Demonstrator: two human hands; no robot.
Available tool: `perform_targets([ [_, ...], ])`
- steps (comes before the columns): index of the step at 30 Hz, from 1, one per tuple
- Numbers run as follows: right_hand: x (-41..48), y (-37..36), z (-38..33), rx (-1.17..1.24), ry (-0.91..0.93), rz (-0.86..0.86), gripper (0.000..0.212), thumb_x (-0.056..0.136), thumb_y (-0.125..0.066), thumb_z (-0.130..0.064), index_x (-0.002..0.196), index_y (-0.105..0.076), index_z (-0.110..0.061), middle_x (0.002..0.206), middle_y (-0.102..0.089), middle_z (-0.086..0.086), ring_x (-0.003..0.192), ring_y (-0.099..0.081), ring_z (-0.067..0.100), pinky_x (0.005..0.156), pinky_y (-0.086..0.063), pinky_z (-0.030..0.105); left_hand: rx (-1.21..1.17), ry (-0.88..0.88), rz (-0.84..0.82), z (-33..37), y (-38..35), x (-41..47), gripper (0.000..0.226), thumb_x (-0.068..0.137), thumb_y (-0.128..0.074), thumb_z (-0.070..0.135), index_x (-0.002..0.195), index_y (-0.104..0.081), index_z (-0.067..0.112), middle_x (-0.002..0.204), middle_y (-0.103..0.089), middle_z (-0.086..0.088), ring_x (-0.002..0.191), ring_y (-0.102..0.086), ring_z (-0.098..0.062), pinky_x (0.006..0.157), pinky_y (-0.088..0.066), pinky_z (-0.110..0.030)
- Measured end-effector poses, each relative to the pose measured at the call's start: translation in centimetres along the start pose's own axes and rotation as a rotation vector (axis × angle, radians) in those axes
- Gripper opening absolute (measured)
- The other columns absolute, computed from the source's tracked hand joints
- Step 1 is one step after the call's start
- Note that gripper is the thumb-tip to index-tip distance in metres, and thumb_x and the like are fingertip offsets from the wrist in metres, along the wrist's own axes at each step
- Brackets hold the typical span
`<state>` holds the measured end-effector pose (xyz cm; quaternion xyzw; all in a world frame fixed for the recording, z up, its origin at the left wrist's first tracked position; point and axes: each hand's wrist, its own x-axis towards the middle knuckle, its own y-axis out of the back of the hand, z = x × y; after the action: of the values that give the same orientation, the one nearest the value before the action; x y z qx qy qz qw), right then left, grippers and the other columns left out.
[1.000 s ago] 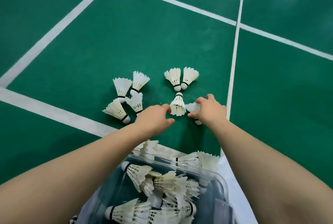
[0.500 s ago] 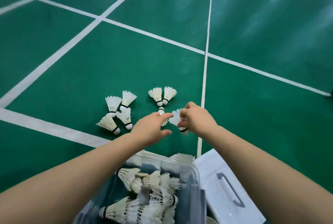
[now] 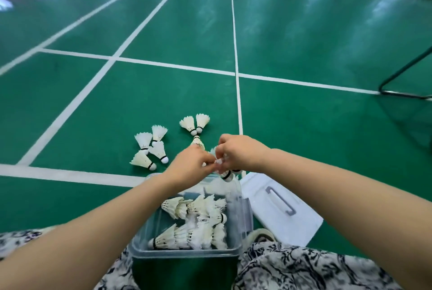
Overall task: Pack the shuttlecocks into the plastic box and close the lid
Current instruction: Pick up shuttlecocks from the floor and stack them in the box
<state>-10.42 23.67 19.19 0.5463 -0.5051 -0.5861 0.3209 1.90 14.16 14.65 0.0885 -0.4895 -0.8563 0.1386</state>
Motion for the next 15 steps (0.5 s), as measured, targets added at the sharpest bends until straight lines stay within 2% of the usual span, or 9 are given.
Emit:
perform_targets([
  [3, -0.4, -1.4, -0.7, -0.028, 0.027, -0.024, 0.044, 0.077, -0.07, -0.032, 0.116, -0.058, -0.017, 0.116, -0.052, 0.008, 0.097, -0.06, 0.03, 0.076, -0.044, 0.034, 0.022, 0.053, -0.071, -0.4, -0.6, -1.3, 0.034, 0.091, -0.055, 0.034, 0.07, -0.064, 0.009, 0.067, -0.06, -0.009, 0.074, -0.051, -0.025, 0.063, -0.037, -0.033],
  [5, -0.5, -2.2, -0.7, -0.037, 0.018, -0.015, 0.049, 0.079, -0.069, -0.03, 0.123, -0.051, -0.018, 0.118, -0.051, 0.007, 0.096, -0.061, 0.03, 0.074, -0.044, 0.034, 0.028, 0.143, -0.103, -1.1, -1.0, -2.2, 0.04, 0.091, -0.054, 0.032, 0.056, -0.048, 0.013, 0.055, -0.045, -0.002, 0.066, -0.045, -0.022, 0.053, -0.028, -0.027],
  [7, -0.5, -3.0, -0.4, -0.019, -0.004, -0.002, 0.052, 0.082, -0.067, -0.028, 0.128, -0.046, -0.02, 0.121, -0.051, 0.008, 0.098, -0.061, 0.03, 0.077, -0.046, 0.036, 0.014, 0.231, -0.133, -2.2, -1.7, -3.1, 0.047, 0.092, -0.054, 0.032, 0.05, -0.036, 0.017, 0.051, -0.038, 0.001, 0.057, -0.039, -0.019, 0.049, -0.023, -0.023],
  [9, -0.5, -3.7, 0.0, 0.001, -0.017, -0.006, 0.052, 0.083, -0.065, -0.026, 0.13, -0.044, -0.019, 0.122, -0.05, 0.009, 0.101, -0.06, 0.031, 0.08, -0.046, 0.037, 0.004, 0.297, -0.175, -3.4, -2.8, -3.8, 0.048, 0.092, -0.053, 0.032, 0.049, -0.035, 0.019, 0.051, -0.038, 0.002, 0.052, -0.037, -0.012, 0.048, -0.022, -0.024],
  [12, -0.3, -4.1, 0.4, 0.022, -0.029, -0.021, 0.052, 0.084, -0.064, -0.027, 0.131, -0.043, -0.018, 0.121, -0.05, 0.009, 0.102, -0.059, 0.032, 0.082, -0.047, 0.038, -0.051, 0.394, -0.223, -5.2, -5.2, -4.7, 0.047, 0.092, -0.054, 0.033, 0.05, -0.037, 0.018, 0.053, -0.039, 0.002, 0.053, -0.036, -0.013, 0.05, -0.022, -0.028],
  [15, 0.2, -4.7, 0.7, 0.062, -0.046, -0.022, 0.051, 0.084, -0.064, -0.028, 0.13, -0.044, -0.018, 0.122, -0.05, 0.009, 0.105, -0.057, 0.031, 0.084, -0.048, 0.039, -0.106, 0.462, -0.234, -5.9, -7.4, -5.3, 0.046, 0.091, -0.055, 0.031, 0.05, -0.037, 0.019, 0.052, -0.04, 0.003, 0.048, -0.034, -0.011, 0.048, -0.023, -0.025],
])
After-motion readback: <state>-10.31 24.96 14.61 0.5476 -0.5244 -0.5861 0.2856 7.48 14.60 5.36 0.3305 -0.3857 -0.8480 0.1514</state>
